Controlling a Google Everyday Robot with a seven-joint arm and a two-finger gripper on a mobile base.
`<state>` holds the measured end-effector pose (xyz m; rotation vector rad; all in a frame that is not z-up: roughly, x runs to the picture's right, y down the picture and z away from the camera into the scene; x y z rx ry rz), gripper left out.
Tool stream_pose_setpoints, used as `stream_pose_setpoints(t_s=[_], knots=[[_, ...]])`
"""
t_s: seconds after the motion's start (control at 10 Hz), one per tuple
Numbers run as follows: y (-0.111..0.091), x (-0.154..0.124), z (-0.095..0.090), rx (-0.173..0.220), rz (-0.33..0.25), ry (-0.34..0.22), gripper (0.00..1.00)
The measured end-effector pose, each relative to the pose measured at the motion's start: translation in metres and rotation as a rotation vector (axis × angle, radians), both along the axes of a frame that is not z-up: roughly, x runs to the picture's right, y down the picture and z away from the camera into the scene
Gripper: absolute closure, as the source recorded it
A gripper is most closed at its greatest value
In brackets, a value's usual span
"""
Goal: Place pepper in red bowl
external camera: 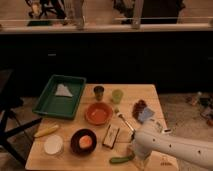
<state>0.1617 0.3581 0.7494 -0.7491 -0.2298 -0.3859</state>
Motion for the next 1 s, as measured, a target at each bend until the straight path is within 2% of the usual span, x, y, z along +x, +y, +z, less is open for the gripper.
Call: stream_pose_setpoints(t_s=[0.1,0.3,0.5,0.7,0.9,1.0], knots=[[0.0009,0.0006,-0.0002,-0.004,0.001,-0.001,0.53],[0.0001,0.0009,-0.0012,-0.006,0.001,-0.003,0.58],[-0.0011,0.0024,-0.0048,-0.010,-0.002,-0.002,0.75],[0.0003,0.0049,-0.0060,-0.014,-0.001,0.003,0.83],[0.0034,0.0083,-0.0031,-0.012,0.006,-0.005,0.98],[0.0033,0.0098,-0.0032,-0.010,0.006,-0.005,1.00]])
